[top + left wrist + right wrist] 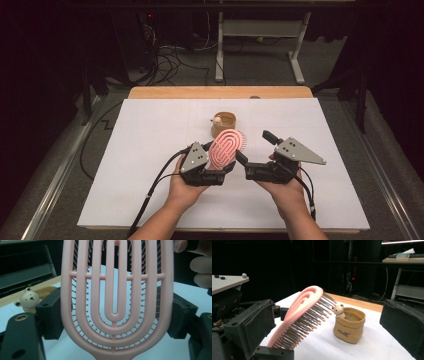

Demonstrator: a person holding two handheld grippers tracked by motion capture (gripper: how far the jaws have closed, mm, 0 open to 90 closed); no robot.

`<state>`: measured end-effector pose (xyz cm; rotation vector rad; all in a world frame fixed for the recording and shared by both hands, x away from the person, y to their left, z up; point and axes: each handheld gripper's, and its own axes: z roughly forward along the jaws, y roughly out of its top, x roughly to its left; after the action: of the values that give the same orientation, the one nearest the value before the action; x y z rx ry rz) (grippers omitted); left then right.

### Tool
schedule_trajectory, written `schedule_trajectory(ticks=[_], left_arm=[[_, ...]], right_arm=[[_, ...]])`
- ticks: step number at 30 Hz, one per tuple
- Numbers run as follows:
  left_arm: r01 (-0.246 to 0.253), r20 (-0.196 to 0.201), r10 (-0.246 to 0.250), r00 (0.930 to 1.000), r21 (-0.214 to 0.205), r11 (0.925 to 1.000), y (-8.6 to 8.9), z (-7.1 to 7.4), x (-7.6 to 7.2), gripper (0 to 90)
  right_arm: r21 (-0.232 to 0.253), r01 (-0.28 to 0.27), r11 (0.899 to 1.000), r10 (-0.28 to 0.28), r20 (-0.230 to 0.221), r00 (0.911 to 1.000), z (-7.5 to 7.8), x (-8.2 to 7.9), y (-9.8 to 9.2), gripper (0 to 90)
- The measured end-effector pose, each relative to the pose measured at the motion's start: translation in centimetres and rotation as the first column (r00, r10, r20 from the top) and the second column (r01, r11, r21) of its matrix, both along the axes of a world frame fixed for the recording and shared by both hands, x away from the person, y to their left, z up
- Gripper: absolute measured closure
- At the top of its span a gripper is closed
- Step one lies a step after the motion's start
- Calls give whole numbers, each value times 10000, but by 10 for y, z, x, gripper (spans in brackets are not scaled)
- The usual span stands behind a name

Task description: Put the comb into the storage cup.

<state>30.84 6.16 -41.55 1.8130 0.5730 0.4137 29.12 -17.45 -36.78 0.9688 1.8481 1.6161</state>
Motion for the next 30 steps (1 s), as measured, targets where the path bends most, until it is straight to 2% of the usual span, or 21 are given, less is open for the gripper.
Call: schedule_trajectory(ticks=[15, 18, 19, 21, 24, 26, 30], left_arm=[[-124, 106, 123, 9999, 64, 9999, -5, 0, -1, 200], [-149, 123, 147, 9998, 102, 9998, -6, 0, -2, 200], [-73, 29, 73, 10000, -34, 10000, -6, 0, -2, 200], [-75, 32, 76, 10000, -89, 9999, -6, 1, -2, 200], [-135, 205, 135, 9997, -18, 9999, -7, 2, -4, 200], [-139, 219, 139, 9997, -3, 9999, -7, 2, -4, 200], [-182, 256, 183, 9995, -36, 9998, -7, 2, -4, 200]], right_arm=[[382, -324, 9987, 345, -579, 9977, -7, 9, 9, 24], [528, -441, 9976, 480, -745, 9961, -8, 11, 11, 50], [698, -554, 9960, 614, -877, 9943, -9, 13, 12, 76], [732, -585, 9956, 651, -911, 9937, -10, 13, 13, 91], [864, -762, 9933, 856, -1113, 9901, -12, 15, 15, 159], [940, -811, 9923, 918, -1163, 9890, -12, 16, 16, 169], [1172, -970, 9884, 1141, -1494, 9822, -14, 19, 16, 248]])
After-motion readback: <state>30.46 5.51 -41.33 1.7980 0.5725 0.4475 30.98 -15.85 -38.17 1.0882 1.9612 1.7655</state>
